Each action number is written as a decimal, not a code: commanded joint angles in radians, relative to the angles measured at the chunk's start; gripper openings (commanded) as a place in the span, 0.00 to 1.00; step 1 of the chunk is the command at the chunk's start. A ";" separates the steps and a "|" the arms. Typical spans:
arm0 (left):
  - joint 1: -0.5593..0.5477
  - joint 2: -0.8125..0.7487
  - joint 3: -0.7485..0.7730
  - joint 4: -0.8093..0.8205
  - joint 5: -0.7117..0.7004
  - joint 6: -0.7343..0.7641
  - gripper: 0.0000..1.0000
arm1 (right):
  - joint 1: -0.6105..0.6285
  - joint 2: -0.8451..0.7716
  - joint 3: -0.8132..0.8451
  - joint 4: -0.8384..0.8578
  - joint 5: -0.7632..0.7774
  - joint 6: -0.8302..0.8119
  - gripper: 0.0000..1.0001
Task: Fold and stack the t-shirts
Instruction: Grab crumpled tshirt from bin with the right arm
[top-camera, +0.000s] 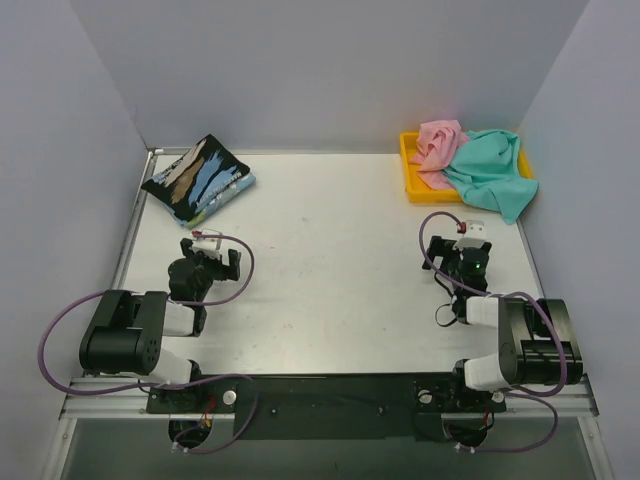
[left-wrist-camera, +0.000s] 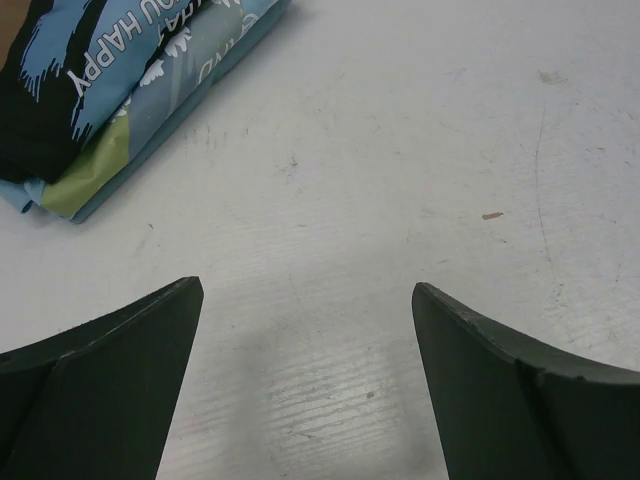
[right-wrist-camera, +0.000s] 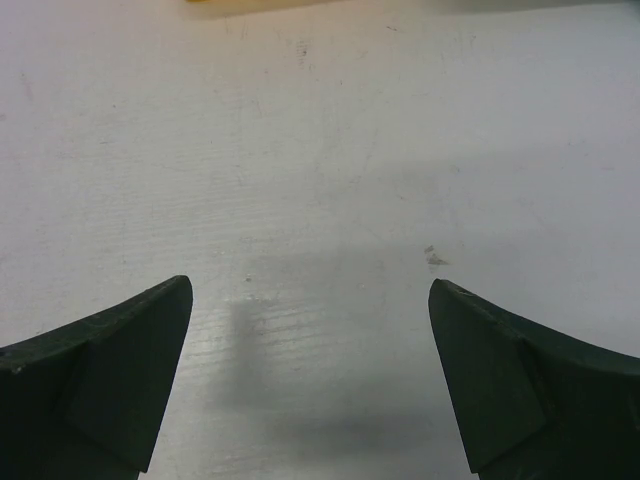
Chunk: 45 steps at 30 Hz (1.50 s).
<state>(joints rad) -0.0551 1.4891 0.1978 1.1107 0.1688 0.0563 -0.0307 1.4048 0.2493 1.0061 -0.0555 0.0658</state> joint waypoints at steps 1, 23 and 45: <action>0.008 0.000 0.031 0.047 0.009 -0.009 0.97 | 0.006 -0.091 0.077 -0.090 0.016 -0.001 1.00; -0.084 -0.139 0.724 -1.026 0.122 -0.021 0.97 | -0.147 0.780 1.852 -1.463 0.089 0.192 0.82; -0.109 -0.042 0.838 -1.080 0.221 0.066 0.97 | -0.147 0.903 2.061 -1.439 0.052 0.141 0.00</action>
<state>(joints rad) -0.1623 1.4517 0.9897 0.0177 0.3401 0.0940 -0.1761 2.4962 2.2982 -0.4438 -0.0311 0.2321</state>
